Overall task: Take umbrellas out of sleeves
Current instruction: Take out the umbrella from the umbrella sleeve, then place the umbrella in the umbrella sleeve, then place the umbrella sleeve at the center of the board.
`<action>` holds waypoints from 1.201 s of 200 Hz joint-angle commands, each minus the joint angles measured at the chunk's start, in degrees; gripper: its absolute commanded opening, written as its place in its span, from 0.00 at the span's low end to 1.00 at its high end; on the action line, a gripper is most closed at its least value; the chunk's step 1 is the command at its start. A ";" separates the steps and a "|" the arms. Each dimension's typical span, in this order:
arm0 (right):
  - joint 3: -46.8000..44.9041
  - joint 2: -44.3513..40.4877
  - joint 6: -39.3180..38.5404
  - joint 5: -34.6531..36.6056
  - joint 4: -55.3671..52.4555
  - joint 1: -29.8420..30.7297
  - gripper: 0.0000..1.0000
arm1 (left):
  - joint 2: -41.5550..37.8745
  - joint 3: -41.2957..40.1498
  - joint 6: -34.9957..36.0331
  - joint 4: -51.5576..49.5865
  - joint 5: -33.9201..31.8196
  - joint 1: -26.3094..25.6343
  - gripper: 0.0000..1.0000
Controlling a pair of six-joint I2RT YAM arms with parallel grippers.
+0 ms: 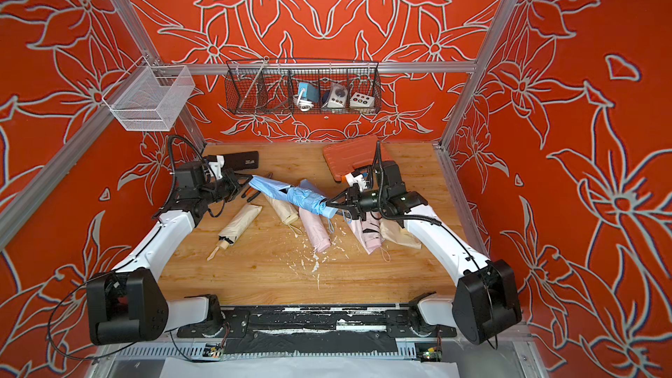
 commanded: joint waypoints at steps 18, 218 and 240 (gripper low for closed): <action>3.69 -1.34 -4.76 2.03 -3.28 -1.61 0.12 | 1.50 -0.88 1.97 3.41 8.44 1.43 0.00; 7.30 -4.22 -18.50 14.33 -17.75 -15.01 0.12 | 34.79 24.75 10.74 -6.50 18.92 -33.32 0.00; 3.50 -6.86 -19.26 14.62 -18.53 -14.99 0.11 | 34.40 19.73 9.72 -3.31 19.90 -35.56 0.00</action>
